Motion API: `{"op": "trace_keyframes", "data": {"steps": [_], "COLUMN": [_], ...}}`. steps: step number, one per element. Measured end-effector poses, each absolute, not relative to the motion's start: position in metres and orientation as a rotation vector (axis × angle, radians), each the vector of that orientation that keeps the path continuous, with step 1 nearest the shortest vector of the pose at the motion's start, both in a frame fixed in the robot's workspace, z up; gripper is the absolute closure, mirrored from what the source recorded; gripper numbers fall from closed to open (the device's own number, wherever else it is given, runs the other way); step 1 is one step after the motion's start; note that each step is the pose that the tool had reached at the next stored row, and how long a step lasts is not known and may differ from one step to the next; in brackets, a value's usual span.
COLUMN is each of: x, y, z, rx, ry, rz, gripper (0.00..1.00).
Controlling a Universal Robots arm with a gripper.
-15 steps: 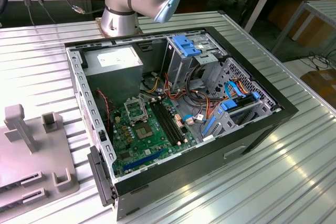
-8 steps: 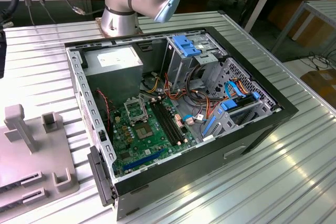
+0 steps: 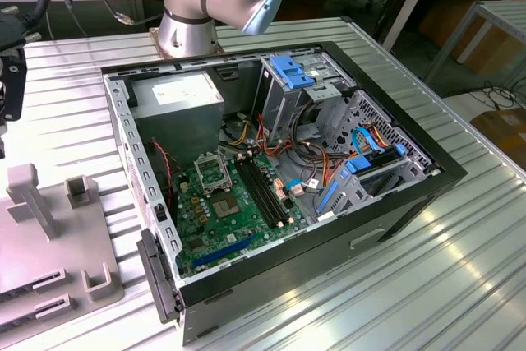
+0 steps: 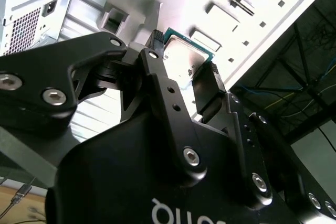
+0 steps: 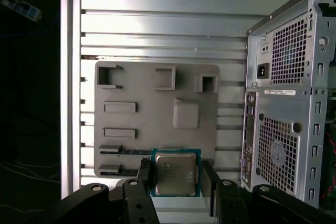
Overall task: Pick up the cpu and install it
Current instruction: 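Reach for the cpu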
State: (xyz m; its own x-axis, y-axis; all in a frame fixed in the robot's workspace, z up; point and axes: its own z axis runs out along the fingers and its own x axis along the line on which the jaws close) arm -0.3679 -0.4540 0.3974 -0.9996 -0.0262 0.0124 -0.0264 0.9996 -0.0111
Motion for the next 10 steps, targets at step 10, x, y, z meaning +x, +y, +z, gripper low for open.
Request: {"op": "trace_keyframes", "data": {"steps": [10], "x": [-0.354], "y": [-0.454], "z": [0.397], "rx": [0.041], "ry": [-3.129], "rz": [0.018], "gripper": [0.53]}}
